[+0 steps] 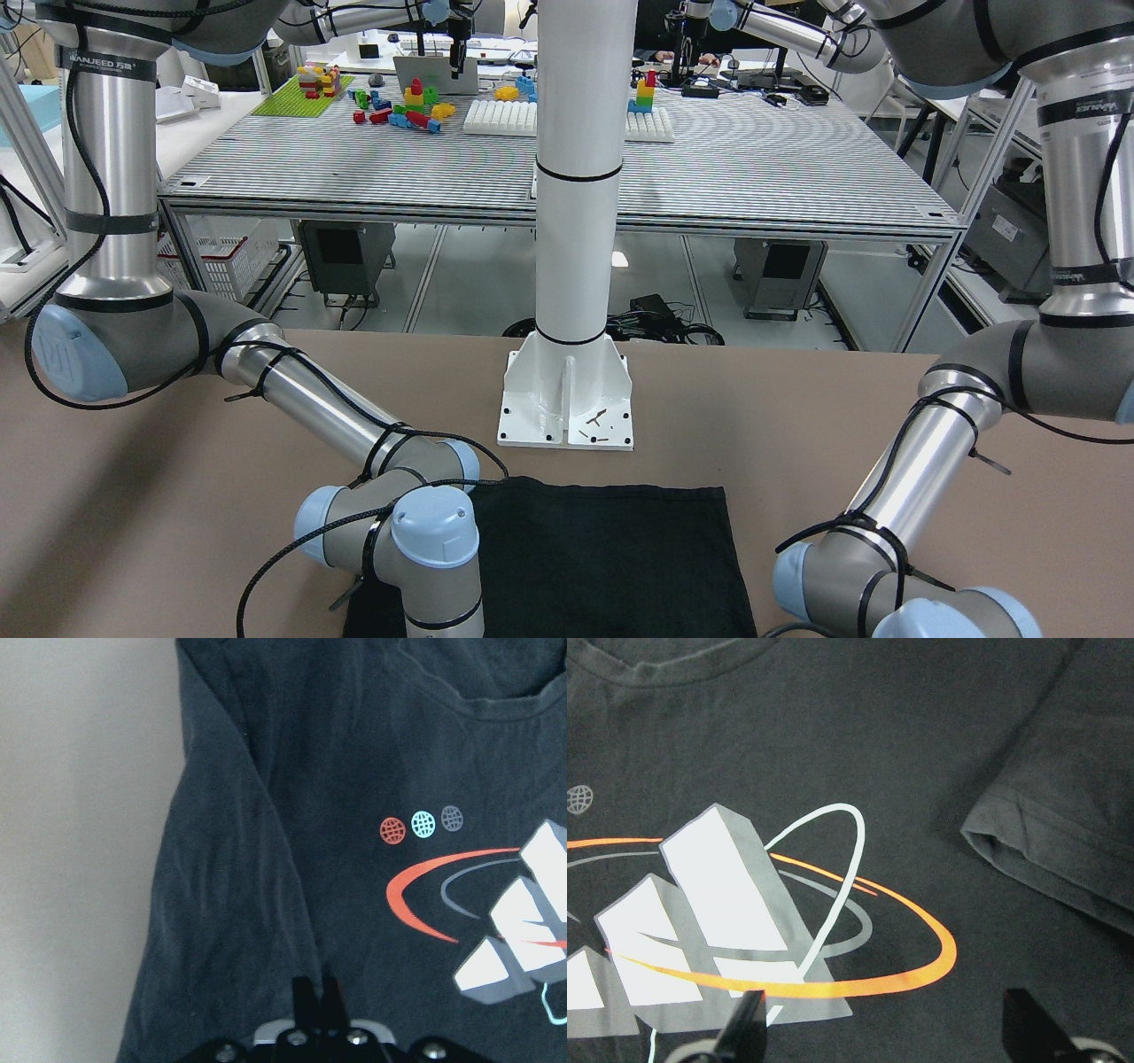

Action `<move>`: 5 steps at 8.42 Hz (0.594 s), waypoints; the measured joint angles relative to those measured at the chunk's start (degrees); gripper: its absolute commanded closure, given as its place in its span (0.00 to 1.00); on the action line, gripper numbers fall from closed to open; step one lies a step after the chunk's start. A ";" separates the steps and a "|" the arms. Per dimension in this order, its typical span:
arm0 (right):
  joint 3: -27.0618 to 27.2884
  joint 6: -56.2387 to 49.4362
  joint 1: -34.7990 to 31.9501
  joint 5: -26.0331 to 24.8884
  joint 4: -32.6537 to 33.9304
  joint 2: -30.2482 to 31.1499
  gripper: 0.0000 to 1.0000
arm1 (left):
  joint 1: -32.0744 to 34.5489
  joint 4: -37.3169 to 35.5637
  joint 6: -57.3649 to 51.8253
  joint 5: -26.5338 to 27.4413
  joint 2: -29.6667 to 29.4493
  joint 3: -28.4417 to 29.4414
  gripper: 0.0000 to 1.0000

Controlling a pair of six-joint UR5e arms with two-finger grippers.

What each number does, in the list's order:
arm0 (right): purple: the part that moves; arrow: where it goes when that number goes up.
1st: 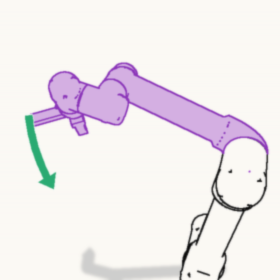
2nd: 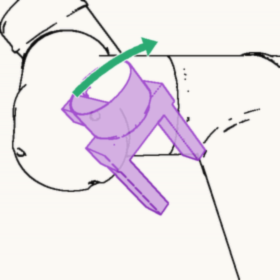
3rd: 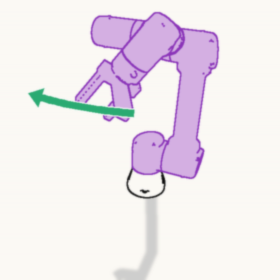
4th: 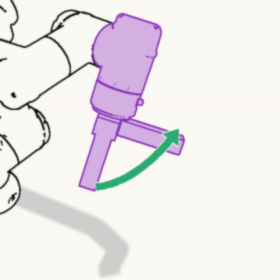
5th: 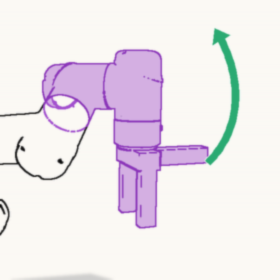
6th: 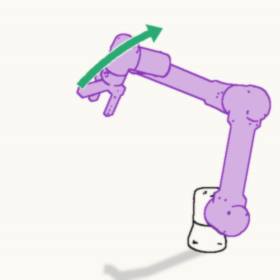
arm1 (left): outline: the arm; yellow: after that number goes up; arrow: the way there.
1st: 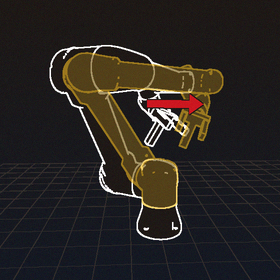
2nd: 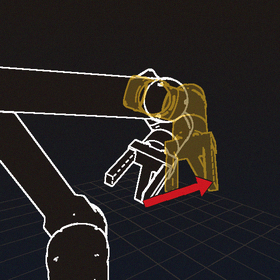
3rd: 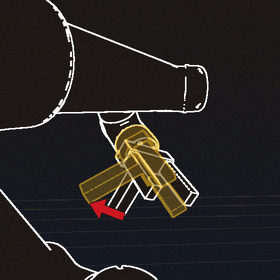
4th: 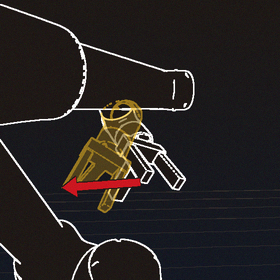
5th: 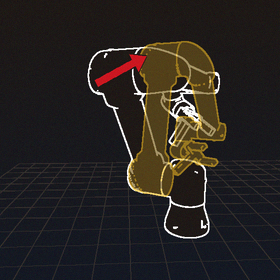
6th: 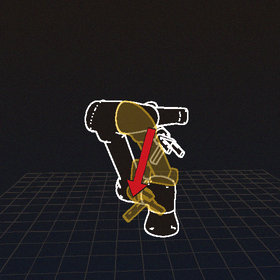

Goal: Fold clothes

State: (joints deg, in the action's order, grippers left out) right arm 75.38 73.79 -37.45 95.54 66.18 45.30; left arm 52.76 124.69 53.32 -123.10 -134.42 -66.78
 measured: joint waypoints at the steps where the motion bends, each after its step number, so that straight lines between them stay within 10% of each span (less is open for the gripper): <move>1: 0.02 0.27 0.00 0.00 -0.04 0.08 0.06 | -0.31 0.12 0.86 1.87 -3.04 3.65 1.00; 3: 0.03 0.44 0.00 0.00 -0.08 0.19 0.06 | -1.20 0.25 2.47 5.65 -7.61 8.71 1.00; 4: 0.11 0.46 0.00 0.01 -0.08 0.25 0.06 | -1.93 0.30 3.38 6.50 -8.77 9.69 0.68; 5: 0.46 0.47 0.00 0.08 -0.07 0.34 0.06 | -2.89 0.42 4.19 7.43 -9.45 10.06 0.07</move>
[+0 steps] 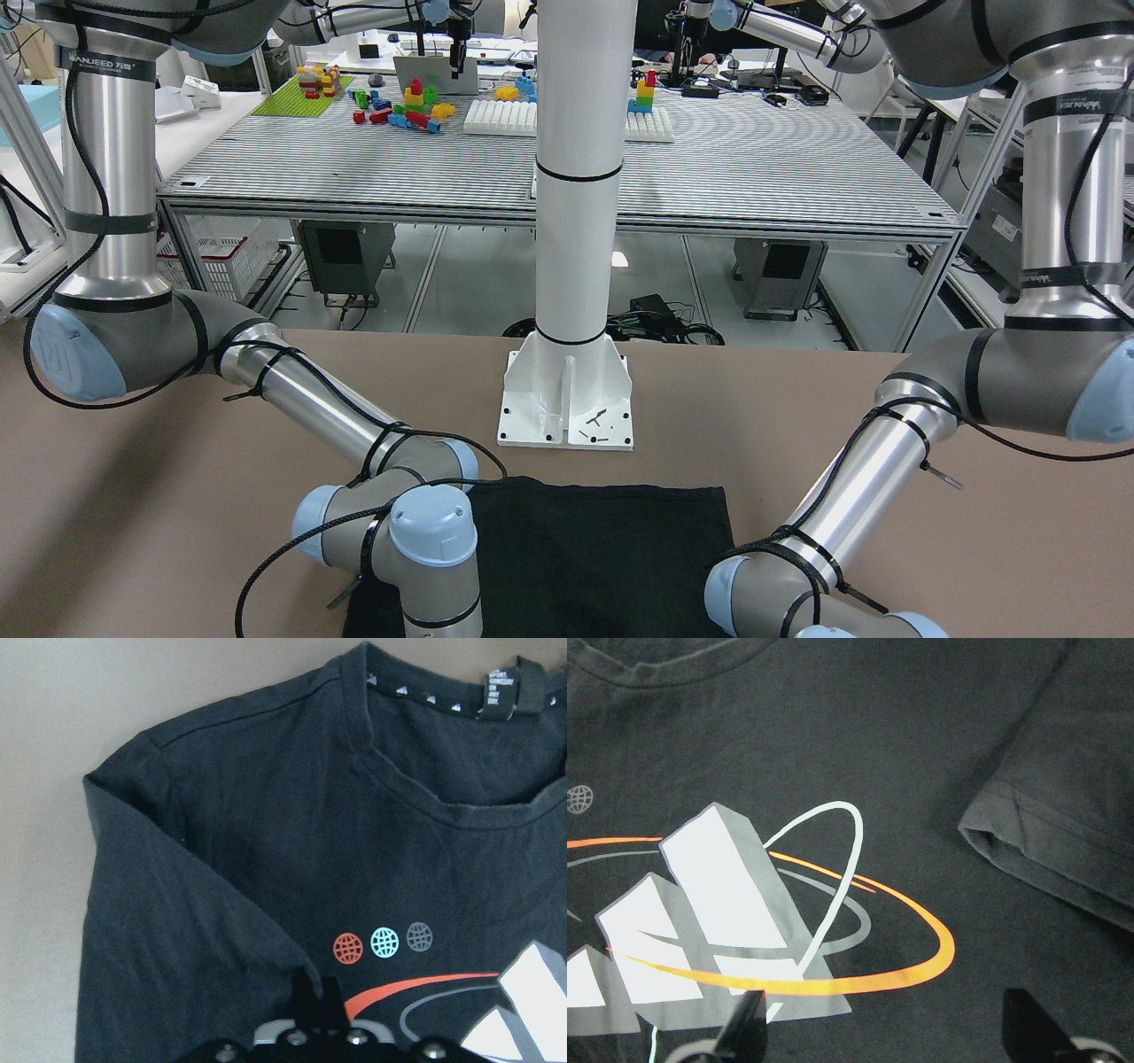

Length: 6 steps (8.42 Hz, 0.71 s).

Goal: Fold clothes

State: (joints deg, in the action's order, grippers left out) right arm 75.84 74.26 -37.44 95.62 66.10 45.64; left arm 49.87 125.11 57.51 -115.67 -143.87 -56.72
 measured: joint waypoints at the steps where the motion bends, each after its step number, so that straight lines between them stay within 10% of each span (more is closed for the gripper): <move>1: 1.02 -0.03 0.00 0.09 0.11 0.58 0.06 | -0.86 0.19 0.67 1.14 -0.27 0.09 0.06; 6: 8.18 0.59 0.23 0.22 3.74 4.23 0.06 | -2.81 0.23 8.50 3.64 3.12 -7.44 0.06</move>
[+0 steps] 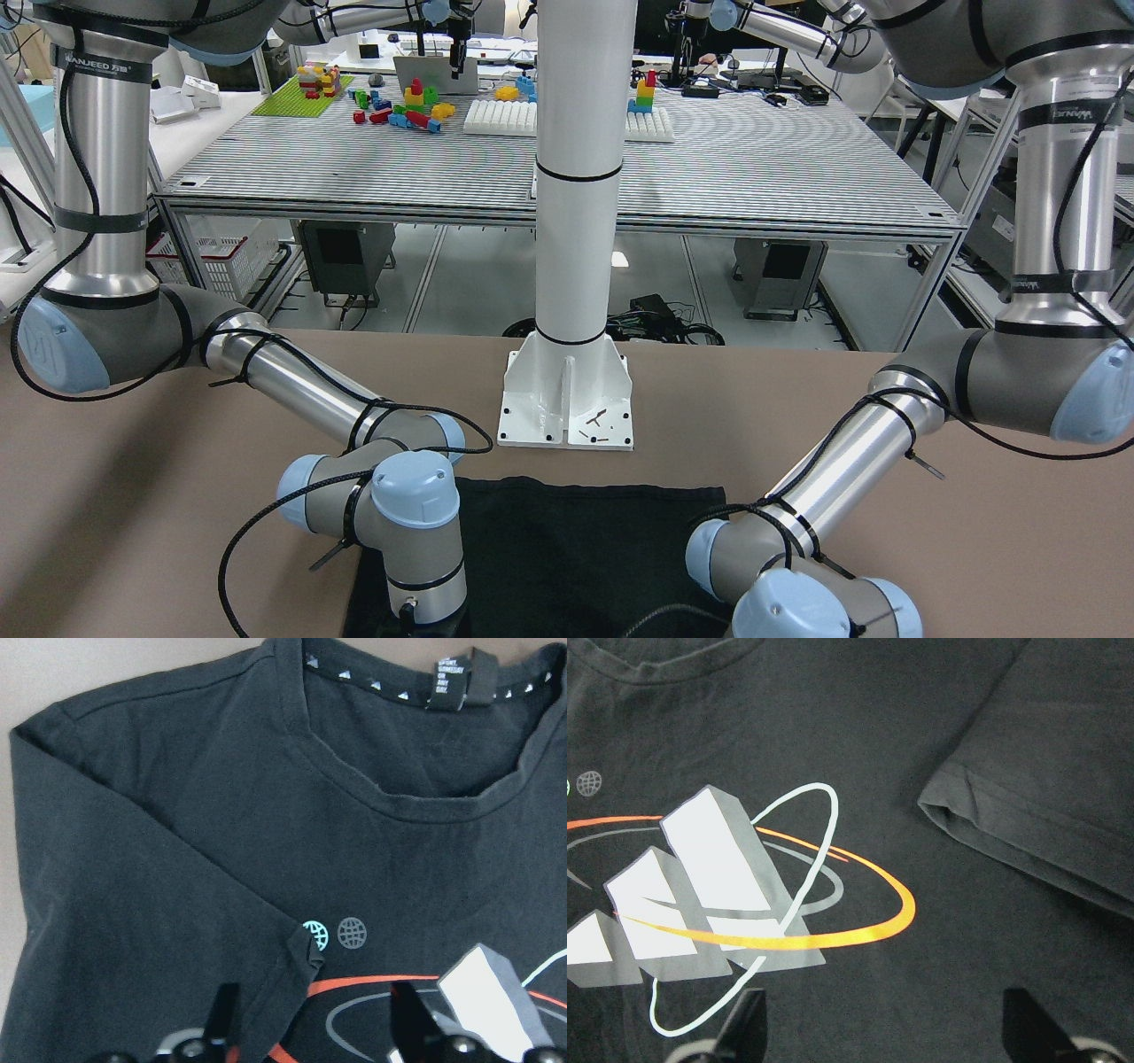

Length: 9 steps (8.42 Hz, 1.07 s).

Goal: Fold clothes
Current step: 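Move both grippers to the hem corners nearest the robot and grasp them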

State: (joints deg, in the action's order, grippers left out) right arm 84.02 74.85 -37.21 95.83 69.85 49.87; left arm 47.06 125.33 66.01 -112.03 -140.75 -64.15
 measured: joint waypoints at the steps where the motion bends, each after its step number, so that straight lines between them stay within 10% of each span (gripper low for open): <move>1: 2.80 1.81 0.87 -0.14 2.35 1.78 0.07 | -2.26 -0.17 2.96 2.35 4.11 -6.19 0.06; 6: 22.51 20.97 14.88 -11.51 15.25 15.71 0.12 | -14.91 -6.58 17.05 8.99 31.91 -42.55 0.06; 9: 36.45 30.37 26.10 -17.67 24.35 26.48 0.24 | -20.08 -7.75 23.82 12.86 41.51 -53.94 0.06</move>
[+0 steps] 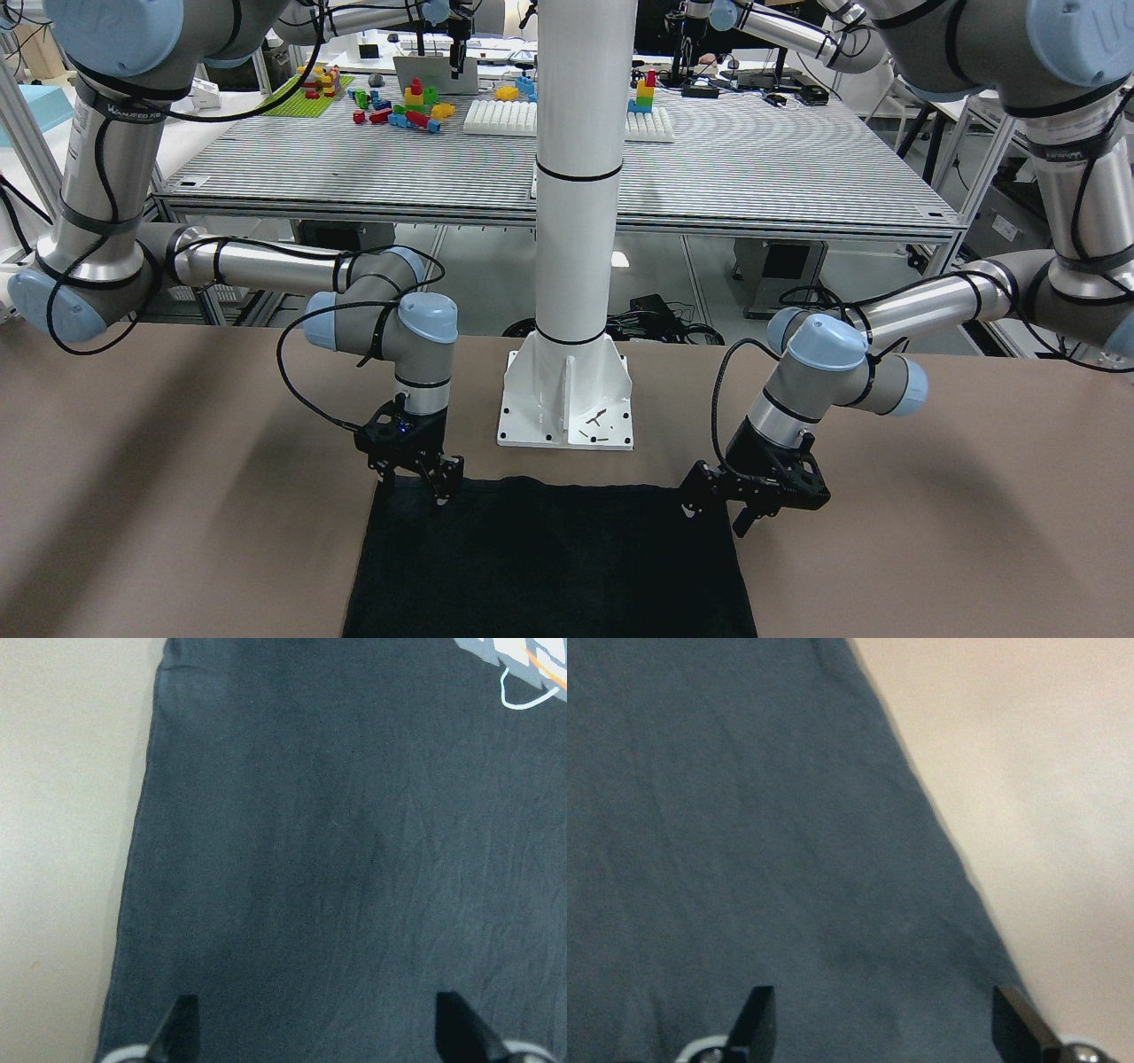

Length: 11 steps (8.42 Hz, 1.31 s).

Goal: Fold clothes
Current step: 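Move both grippers to the hem corners nearest the robot and grasp them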

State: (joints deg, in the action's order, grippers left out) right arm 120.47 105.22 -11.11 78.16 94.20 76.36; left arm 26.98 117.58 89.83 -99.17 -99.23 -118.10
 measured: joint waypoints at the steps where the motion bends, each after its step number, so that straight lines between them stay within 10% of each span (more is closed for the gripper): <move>1: 2.14 2.59 2.63 -1.22 0.47 3.52 0.27 | -0.58 -0.06 0.77 0.73 0.91 -1.05 0.06; 6: 3.73 8.54 8.60 -3.89 0.48 8.70 0.49 | -1.05 -0.74 1.32 3.19 1.74 -1.85 0.06; 11: 3.31 8.57 9.17 -3.82 0.38 9.07 0.94 | -1.11 -0.86 1.32 3.22 1.97 -2.10 0.06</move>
State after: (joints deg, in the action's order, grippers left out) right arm 123.78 113.79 -1.95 74.34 94.57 85.43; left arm 25.86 116.72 91.15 -95.95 -97.26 -120.20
